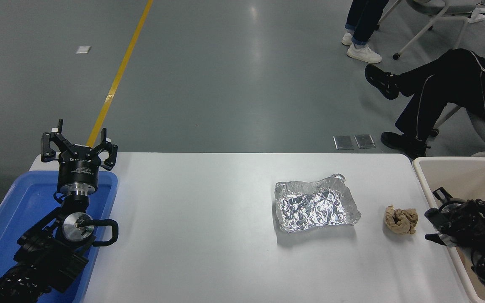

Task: Pick up foil plate and place in dustbin

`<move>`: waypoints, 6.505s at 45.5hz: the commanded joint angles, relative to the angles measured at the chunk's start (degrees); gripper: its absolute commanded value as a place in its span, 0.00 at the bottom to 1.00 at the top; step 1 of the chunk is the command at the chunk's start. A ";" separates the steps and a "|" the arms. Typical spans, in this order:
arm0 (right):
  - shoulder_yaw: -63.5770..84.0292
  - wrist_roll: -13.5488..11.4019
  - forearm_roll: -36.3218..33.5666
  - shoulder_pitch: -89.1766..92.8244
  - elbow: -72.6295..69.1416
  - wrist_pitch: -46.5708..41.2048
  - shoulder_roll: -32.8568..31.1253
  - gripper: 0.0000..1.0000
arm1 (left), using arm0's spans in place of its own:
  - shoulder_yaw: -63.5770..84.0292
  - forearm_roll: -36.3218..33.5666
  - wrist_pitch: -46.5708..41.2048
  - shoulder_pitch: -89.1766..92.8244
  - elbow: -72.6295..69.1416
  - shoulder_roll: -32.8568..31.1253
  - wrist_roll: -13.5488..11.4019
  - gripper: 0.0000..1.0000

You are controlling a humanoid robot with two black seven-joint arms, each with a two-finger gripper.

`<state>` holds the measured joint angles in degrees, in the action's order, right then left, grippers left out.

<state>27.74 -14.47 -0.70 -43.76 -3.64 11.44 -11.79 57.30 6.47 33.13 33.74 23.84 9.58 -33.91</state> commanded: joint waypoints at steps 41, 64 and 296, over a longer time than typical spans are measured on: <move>31.56 -0.04 0.00 -57.91 -64.63 -16.27 -9.76 1.00 | 0.00 -0.05 0.00 0.01 0.06 -0.09 -0.02 0.99; 35.19 -0.47 -0.09 -85.17 -89.96 -40.43 -9.13 1.00 | 0.00 -0.05 0.00 0.01 0.06 0.00 -0.02 0.99; 29.99 2.34 20.74 -68.28 -85.37 -25.58 -24.94 0.00 | 0.00 -0.05 0.00 0.01 0.06 0.00 -0.02 0.99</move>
<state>50.91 -12.11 20.12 -94.35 -73.77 -7.38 -27.19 57.30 6.41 33.14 33.74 23.91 9.58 -33.93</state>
